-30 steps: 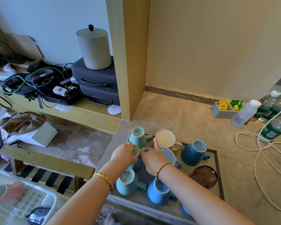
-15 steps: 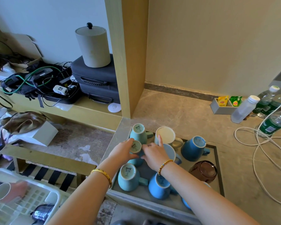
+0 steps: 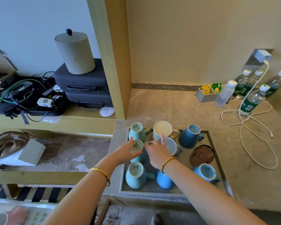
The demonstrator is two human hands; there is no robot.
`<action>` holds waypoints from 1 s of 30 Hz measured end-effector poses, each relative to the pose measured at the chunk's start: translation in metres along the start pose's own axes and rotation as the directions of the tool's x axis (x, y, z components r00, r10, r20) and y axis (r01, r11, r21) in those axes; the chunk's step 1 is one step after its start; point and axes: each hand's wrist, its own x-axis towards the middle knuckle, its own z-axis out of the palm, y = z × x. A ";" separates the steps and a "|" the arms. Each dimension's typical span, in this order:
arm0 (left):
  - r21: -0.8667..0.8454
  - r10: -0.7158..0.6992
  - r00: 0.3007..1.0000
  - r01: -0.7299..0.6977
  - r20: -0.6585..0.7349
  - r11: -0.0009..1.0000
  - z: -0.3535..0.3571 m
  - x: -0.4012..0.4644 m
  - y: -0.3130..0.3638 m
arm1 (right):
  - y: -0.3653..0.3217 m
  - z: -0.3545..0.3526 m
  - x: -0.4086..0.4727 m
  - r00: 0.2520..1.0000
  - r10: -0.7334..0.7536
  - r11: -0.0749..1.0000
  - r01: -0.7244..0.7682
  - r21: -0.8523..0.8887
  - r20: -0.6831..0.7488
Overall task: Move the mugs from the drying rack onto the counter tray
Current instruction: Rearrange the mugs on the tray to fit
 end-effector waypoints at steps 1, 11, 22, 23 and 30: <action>0.043 0.012 1.000 -0.012 0.004 0.999 -0.003 -0.001 -0.001 | -0.003 0.000 -0.002 1.000 0.013 1.000 -0.013 -0.010 -0.007; 0.244 0.239 0.962 -0.201 -0.134 0.949 0.002 -0.028 0.007 | -0.030 0.000 -0.041 0.990 0.135 0.943 -0.144 0.299 0.051; 0.421 0.347 0.914 -0.406 0.211 0.811 0.010 -0.044 -0.009 | -0.062 0.021 -0.067 0.865 0.169 0.775 -0.412 0.478 0.472; 0.436 0.349 0.915 -0.403 0.201 0.805 0.010 -0.044 -0.008 | -0.063 0.027 -0.066 0.841 0.191 0.733 -0.465 0.497 0.506; 0.498 0.341 0.927 -0.373 0.157 0.783 0.008 -0.043 -0.004 | -0.067 0.040 -0.062 0.834 0.347 0.591 -0.550 0.590 0.430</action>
